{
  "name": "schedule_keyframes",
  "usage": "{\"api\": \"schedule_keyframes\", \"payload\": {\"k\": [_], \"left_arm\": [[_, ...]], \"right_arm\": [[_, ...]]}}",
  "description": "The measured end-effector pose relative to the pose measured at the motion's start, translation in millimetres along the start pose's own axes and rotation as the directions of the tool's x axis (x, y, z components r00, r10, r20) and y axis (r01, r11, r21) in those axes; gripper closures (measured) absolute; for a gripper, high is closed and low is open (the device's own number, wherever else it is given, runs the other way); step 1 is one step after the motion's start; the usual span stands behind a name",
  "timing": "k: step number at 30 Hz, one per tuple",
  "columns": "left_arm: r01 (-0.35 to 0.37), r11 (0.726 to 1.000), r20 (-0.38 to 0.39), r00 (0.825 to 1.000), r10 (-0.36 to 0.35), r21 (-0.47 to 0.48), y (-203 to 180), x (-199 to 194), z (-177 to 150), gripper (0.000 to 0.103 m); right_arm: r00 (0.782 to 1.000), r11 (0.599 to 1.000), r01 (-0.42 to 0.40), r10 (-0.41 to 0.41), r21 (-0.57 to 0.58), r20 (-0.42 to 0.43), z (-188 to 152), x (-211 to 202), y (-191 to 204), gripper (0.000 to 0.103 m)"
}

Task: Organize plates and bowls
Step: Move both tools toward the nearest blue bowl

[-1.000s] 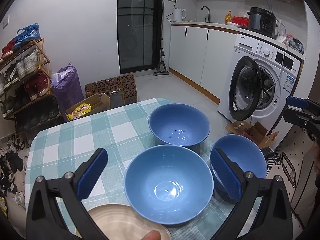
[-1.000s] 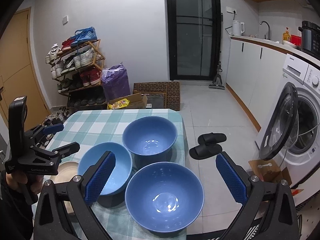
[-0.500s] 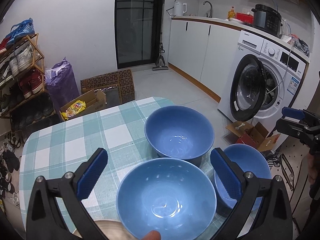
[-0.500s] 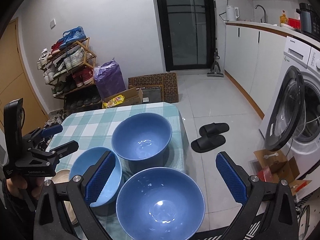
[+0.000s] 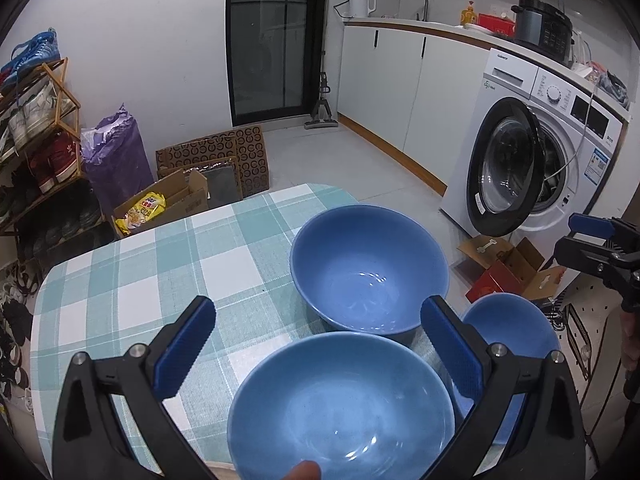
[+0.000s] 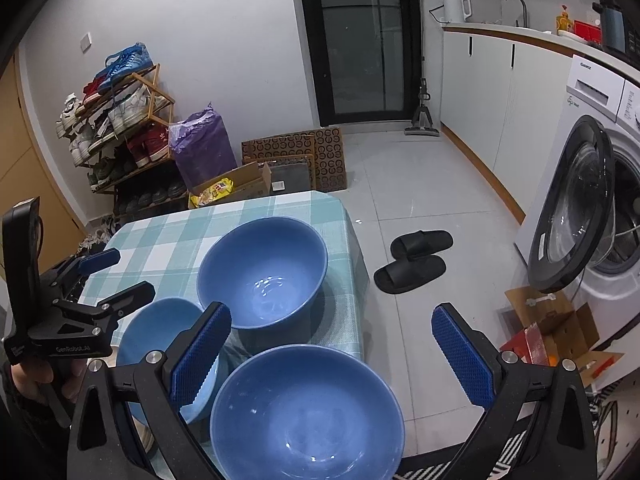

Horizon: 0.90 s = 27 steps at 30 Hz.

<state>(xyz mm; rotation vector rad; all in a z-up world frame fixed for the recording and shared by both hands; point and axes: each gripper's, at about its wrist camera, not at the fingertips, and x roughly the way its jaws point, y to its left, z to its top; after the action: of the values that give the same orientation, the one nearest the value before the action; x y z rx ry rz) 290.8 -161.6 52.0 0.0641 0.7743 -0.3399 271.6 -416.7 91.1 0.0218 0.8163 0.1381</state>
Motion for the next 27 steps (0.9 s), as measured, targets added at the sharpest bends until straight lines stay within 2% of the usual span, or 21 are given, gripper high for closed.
{"api": "schedule_keyframes", "payload": {"k": [9, 27], "left_arm": [[-0.017, 1.000, -0.030, 0.999, 0.017, -0.004, 8, 21, 3, 0.000], [-0.045, 0.998, -0.097, 0.994, 0.042, -0.033, 13, 67, 9, 0.000]], "right_arm": [[1.000, 1.000, -0.009, 0.009, 0.004, -0.027, 4, 26, 7, 0.001], [0.992, 0.998, -0.019, 0.025, 0.054, -0.121, 12, 111, 0, 0.001]]}}
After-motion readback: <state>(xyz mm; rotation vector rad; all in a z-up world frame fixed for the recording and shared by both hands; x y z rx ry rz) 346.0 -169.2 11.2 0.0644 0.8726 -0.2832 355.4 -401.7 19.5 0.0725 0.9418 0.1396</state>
